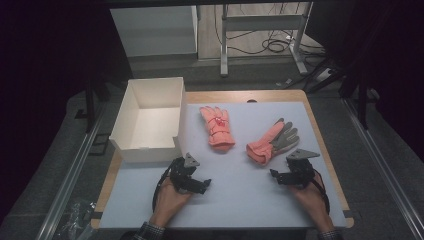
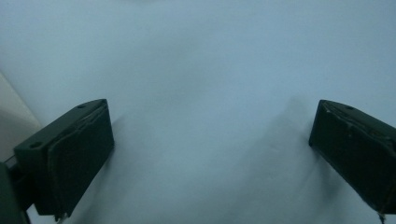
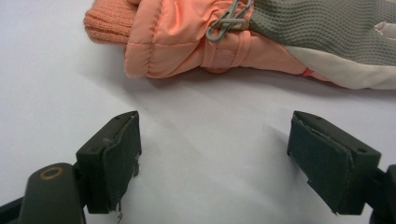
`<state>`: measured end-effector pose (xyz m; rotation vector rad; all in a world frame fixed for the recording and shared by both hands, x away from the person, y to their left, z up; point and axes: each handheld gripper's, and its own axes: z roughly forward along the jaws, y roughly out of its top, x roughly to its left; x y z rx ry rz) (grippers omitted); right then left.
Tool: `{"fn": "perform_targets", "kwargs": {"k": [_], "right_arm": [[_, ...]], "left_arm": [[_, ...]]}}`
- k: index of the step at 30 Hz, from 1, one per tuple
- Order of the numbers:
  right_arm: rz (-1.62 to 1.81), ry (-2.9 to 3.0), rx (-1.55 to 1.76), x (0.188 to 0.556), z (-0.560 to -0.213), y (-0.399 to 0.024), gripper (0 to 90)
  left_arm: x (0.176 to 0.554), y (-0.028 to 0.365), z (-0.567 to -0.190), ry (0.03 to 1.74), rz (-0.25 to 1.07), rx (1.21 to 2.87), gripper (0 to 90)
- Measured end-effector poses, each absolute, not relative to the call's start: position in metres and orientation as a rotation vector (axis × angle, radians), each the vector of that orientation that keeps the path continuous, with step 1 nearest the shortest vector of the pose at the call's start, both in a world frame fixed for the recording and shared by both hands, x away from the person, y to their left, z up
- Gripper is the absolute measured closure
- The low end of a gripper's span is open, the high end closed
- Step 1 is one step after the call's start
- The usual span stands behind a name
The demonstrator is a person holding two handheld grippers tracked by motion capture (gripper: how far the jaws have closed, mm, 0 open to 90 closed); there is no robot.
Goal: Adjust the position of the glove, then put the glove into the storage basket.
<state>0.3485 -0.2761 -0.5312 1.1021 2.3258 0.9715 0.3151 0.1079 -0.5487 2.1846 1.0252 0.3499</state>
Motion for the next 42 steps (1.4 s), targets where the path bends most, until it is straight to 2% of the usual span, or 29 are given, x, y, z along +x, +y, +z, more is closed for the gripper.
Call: {"fn": "perform_targets", "kwargs": {"k": [26, 35, 42], "right_arm": [[0.994, 2.279, 1.168, 0.347, -0.528, -0.28, 18.0], [1.0, 2.256, 1.182, 0.349, -0.516, -0.283, 18.8], [0.997, 2.248, 1.188, 0.355, -0.507, -0.284, 23.2]], "left_arm": [[0.315, 0.108, -0.549, 1.022, 0.356, 2.189, 0.2], [0.315, 0.109, -0.549, 1.021, 0.357, 2.191, 0.2], [0.315, 0.109, -0.549, 1.022, 0.357, 2.19, 0.2]]}}
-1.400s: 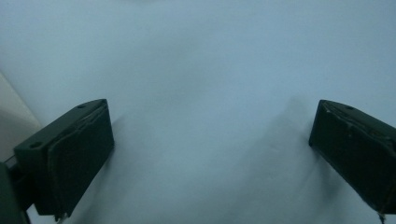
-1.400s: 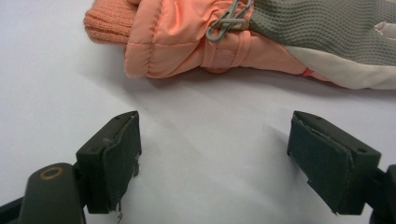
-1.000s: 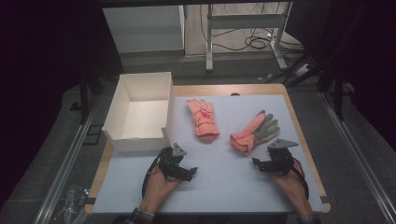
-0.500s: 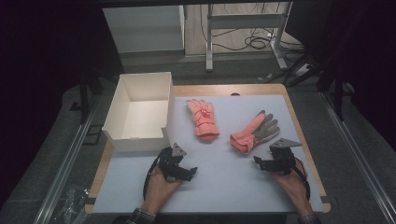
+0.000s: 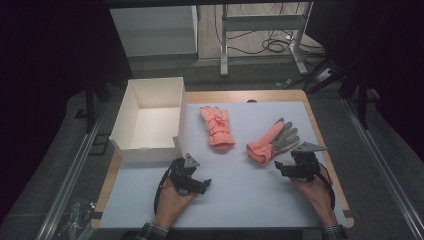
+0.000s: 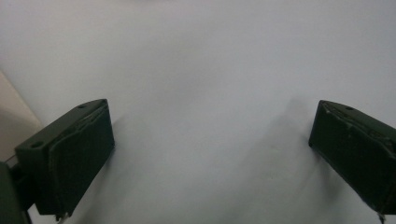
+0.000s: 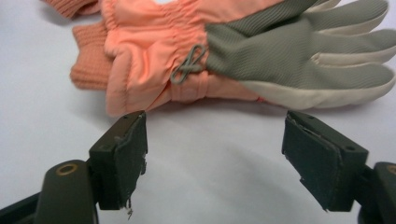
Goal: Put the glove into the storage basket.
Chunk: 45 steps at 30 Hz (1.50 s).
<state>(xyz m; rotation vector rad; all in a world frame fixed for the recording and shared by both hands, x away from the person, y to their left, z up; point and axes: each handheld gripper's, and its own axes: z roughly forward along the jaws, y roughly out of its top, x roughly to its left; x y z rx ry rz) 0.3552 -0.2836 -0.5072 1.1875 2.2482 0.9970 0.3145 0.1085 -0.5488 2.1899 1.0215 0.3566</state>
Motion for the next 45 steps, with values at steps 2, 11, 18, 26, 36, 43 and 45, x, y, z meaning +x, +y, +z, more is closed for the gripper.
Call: {"fn": "perform_targets", "kwargs": {"k": [2, 11, 18, 26, 36, 43, 45], "right_arm": [[1.005, 2.246, 1.188, 0.358, -0.504, -0.284, 24.7], [1.047, 2.211, 1.206, 0.377, -0.485, -0.286, 37.1], [1.023, 2.194, 1.261, 0.402, -0.481, -0.283, 46.2], [0.935, 2.171, 1.364, 0.433, -0.497, -0.276, 43.4], [0.844, 2.183, 1.379, 0.437, -0.504, -0.268, 72.5], [0.885, 2.189, 1.356, 0.433, -0.502, -0.27, 84.3], [0.911, 2.192, 1.362, 0.433, -0.501, -0.273, 84.5]], "left_arm": [[0.315, 0.108, -0.549, 1.021, 0.357, 2.19, 0.2], [0.315, 0.109, -0.549, 1.016, 0.362, 2.192, 0.2], [0.315, 0.109, -0.549, 1.017, 0.362, 2.191, 0.2], [0.315, 0.109, -0.549, 1.016, 0.362, 2.191, 0.2], [0.315, 0.109, -0.549, 1.016, 0.363, 2.192, 0.2], [0.315, 0.109, -0.549, 1.016, 0.362, 2.192, 0.2], [0.315, 0.109, -0.549, 1.017, 0.362, 2.191, 0.3]]}}
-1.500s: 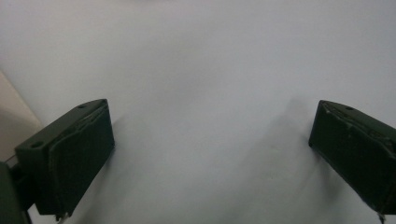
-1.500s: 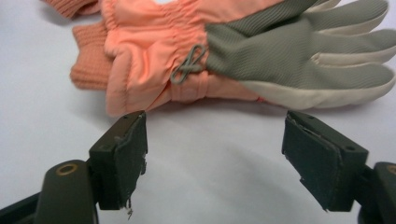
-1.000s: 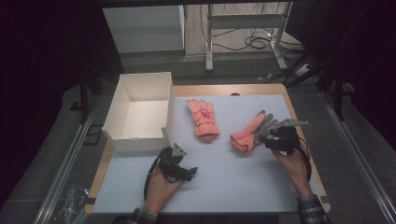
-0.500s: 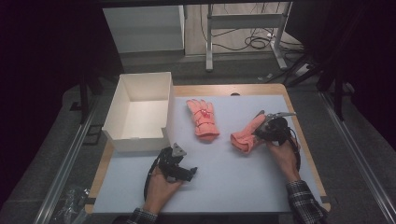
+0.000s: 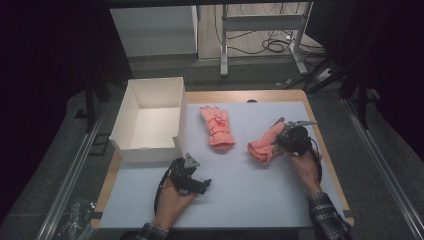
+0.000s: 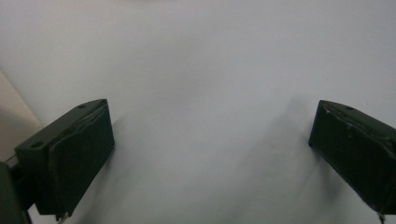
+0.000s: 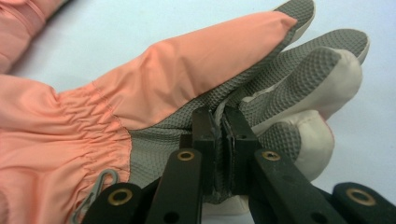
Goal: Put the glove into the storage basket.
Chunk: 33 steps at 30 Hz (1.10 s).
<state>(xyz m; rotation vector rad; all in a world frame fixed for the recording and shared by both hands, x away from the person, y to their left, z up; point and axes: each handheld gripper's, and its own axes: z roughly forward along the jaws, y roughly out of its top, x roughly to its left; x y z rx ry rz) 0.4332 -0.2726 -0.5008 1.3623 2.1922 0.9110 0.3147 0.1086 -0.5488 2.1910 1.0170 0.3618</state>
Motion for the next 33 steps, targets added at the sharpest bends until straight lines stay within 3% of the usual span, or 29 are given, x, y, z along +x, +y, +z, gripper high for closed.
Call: {"fn": "perform_targets", "kwargs": {"k": [33], "right_arm": [[1.24, 2.359, 1.198, 0.395, -0.448, -0.278, 87.2]], "left_arm": [[0.315, 0.109, -0.549, 1.016, 0.361, 2.192, 0.2]]}}
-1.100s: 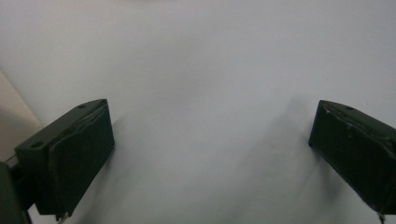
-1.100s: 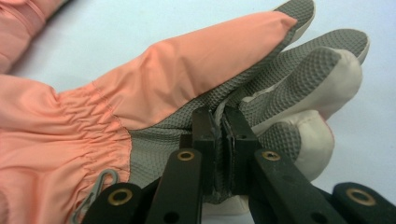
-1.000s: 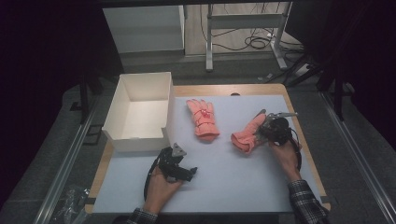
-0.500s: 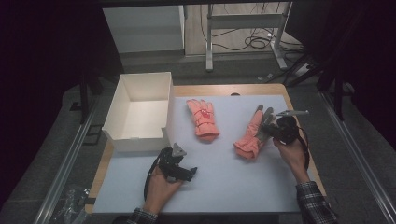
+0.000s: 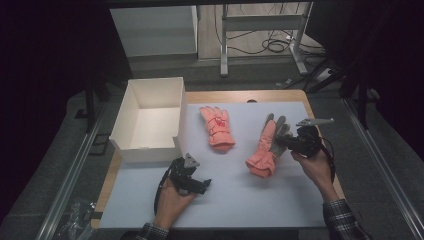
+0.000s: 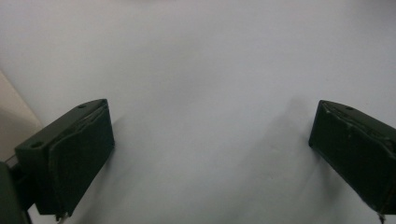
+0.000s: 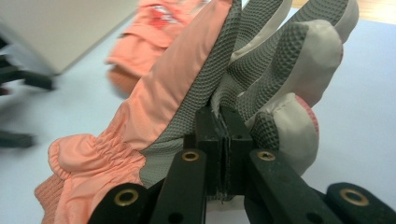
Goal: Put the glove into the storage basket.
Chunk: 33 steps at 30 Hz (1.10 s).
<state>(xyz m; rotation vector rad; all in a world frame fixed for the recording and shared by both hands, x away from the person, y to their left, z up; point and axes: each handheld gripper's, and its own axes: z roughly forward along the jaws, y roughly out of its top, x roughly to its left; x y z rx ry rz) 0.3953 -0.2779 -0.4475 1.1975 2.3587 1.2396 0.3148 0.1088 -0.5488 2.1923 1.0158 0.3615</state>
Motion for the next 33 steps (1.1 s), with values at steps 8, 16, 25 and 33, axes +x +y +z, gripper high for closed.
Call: {"fn": "perform_targets", "kwargs": {"k": [8, 16, 25, 33], "right_arm": [[1.305, 2.53, 1.052, 0.38, -0.446, -0.257, 87.2], [1.286, 2.71, 0.89, 0.372, -0.457, -0.236, 87.2], [1.205, 2.849, 0.77, 0.373, -0.476, -0.216, 87.1], [1.13, 2.915, 0.743, 0.383, -0.494, -0.206, 82.7]], "left_arm": [[0.315, 0.108, -0.549, 1.02, 0.362, 2.184, 0.2], [0.315, 0.109, -0.549, 1.017, 0.364, 2.187, 0.3], [0.315, 0.109, -0.549, 1.017, 0.363, 2.189, 0.2], [0.315, 0.109, -0.549, 1.019, 0.361, 2.187, 0.2]]}}
